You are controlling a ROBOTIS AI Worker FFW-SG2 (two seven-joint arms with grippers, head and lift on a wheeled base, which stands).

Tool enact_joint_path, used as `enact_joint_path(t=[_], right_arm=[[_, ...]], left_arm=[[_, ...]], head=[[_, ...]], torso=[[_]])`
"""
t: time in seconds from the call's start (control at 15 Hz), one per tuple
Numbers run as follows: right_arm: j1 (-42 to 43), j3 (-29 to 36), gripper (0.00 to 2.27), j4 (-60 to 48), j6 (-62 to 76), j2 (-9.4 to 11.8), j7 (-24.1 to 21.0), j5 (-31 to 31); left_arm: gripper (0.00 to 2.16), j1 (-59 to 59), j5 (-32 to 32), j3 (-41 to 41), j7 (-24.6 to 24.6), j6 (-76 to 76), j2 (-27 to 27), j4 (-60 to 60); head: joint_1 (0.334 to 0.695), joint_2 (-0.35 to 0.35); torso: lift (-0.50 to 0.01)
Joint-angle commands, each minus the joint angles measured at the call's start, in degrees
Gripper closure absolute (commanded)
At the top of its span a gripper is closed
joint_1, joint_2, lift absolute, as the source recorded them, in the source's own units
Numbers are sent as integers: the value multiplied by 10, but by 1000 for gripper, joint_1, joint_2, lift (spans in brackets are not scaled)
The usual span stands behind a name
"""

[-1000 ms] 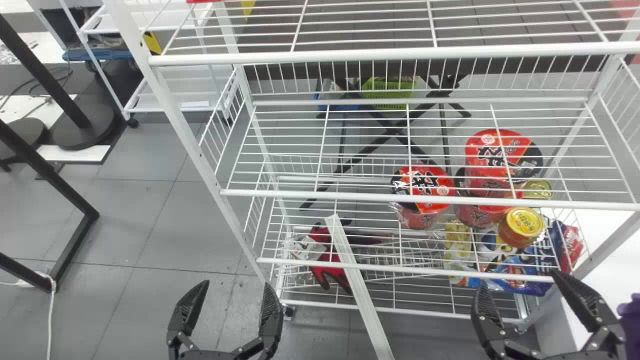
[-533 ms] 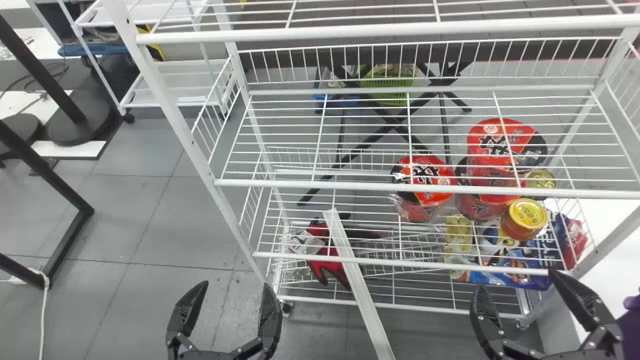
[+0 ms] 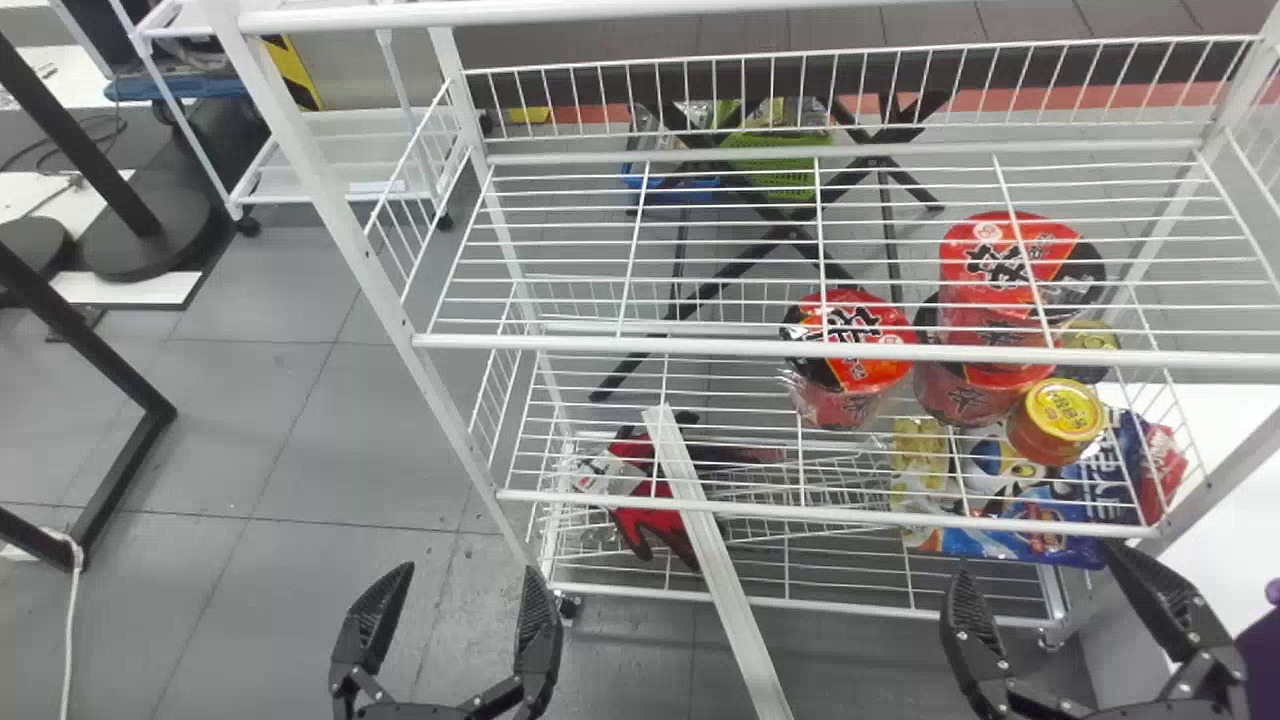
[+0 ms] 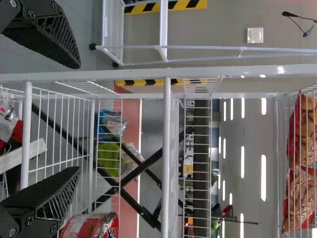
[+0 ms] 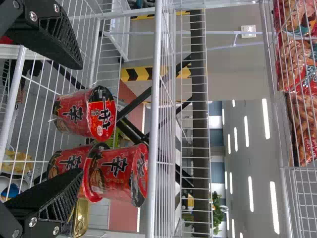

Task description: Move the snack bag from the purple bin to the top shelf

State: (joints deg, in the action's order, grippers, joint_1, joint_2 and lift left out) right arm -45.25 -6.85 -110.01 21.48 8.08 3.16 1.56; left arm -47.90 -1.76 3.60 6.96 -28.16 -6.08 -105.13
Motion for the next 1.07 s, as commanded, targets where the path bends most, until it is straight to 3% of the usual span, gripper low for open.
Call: enact_joint_path(t=[0.0, 0.67, 1.0], right_arm=[[1, 0, 73, 1, 0, 0, -1, 0], [9, 2, 63, 10, 25, 5, 1, 8], [10, 4, 53, 20, 63, 8, 12, 25]], left_arm=[[80, 2, 0, 0, 0, 0, 0, 1], [80, 8, 0, 1, 0, 4, 2, 4], [80, 10, 0, 2, 0, 9, 2, 5]], head=[[695, 131], [695, 127], [695, 115]], torso=[[-415], [-455], [-452]])
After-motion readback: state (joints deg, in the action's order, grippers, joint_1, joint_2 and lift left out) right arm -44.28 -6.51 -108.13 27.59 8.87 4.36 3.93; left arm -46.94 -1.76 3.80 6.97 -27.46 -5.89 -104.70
